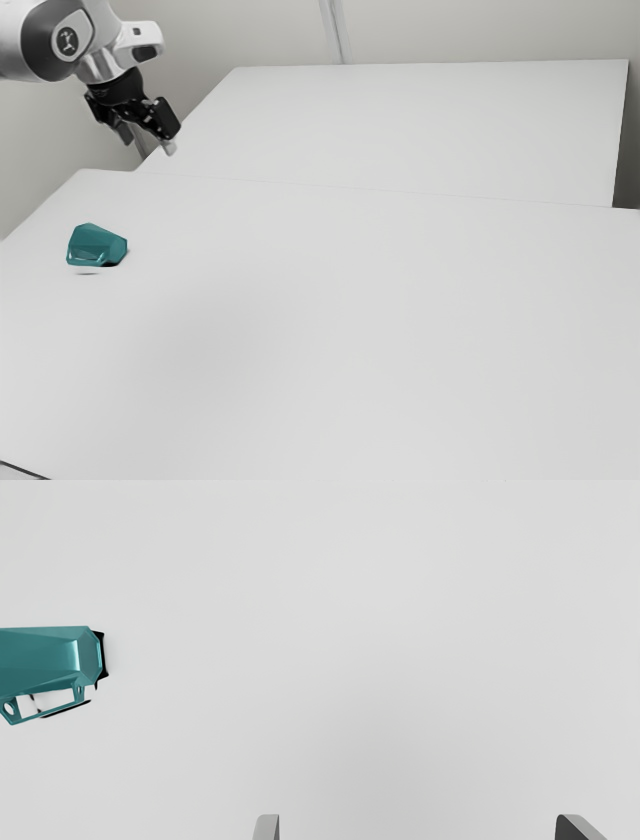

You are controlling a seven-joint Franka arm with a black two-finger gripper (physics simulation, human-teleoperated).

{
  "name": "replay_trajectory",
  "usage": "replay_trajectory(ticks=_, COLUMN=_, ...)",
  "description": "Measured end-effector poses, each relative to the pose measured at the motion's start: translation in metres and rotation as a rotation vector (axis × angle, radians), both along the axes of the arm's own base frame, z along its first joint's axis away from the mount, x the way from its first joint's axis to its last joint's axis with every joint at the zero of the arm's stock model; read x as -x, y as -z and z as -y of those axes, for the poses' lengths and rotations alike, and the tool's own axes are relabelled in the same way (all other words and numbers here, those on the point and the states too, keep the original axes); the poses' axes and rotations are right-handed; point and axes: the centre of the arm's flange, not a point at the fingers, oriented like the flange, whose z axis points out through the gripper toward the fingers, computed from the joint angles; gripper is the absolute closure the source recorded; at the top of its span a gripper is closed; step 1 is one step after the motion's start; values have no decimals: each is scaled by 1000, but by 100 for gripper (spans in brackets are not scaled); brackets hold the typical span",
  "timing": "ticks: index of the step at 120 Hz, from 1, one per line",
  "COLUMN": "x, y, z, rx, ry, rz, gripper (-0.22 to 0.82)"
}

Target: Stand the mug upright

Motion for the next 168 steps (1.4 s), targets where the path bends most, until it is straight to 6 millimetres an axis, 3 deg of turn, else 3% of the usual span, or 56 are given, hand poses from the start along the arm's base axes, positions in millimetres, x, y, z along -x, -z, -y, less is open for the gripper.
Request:
replay_trajectory(ticks=27, x=0, y=2, z=-1, rx=0, ry=-1, rz=-4, gripper=0)
replay_trajectory(ticks=39, x=-1, y=16, z=-18, rx=-1, ry=-34, rz=-29, gripper=0)
replay_trajectory(ticks=68, x=25, y=41, z=-140, rx=59, ry=-275, rz=-72, gripper=0)
replay_trajectory(ticks=94, x=72, y=104, z=-285, rx=284, ry=-544, rz=-119, gripper=0)
replay_trajectory(ticks=102, x=84, y=122, z=-322, rx=343, ry=-586, rz=-109, gripper=0)
replay_trajectory(ticks=129, x=85, y=182, z=-399, rx=479, ry=-582, rz=-39, gripper=0)
replay_trajectory(ticks=142, x=87, y=197, z=-436, rx=510, ry=-557, rz=24, gripper=0)
replay_trajectory(ticks=168, x=81, y=236, z=-487, rx=589, ry=-451, rz=130, gripper=0)
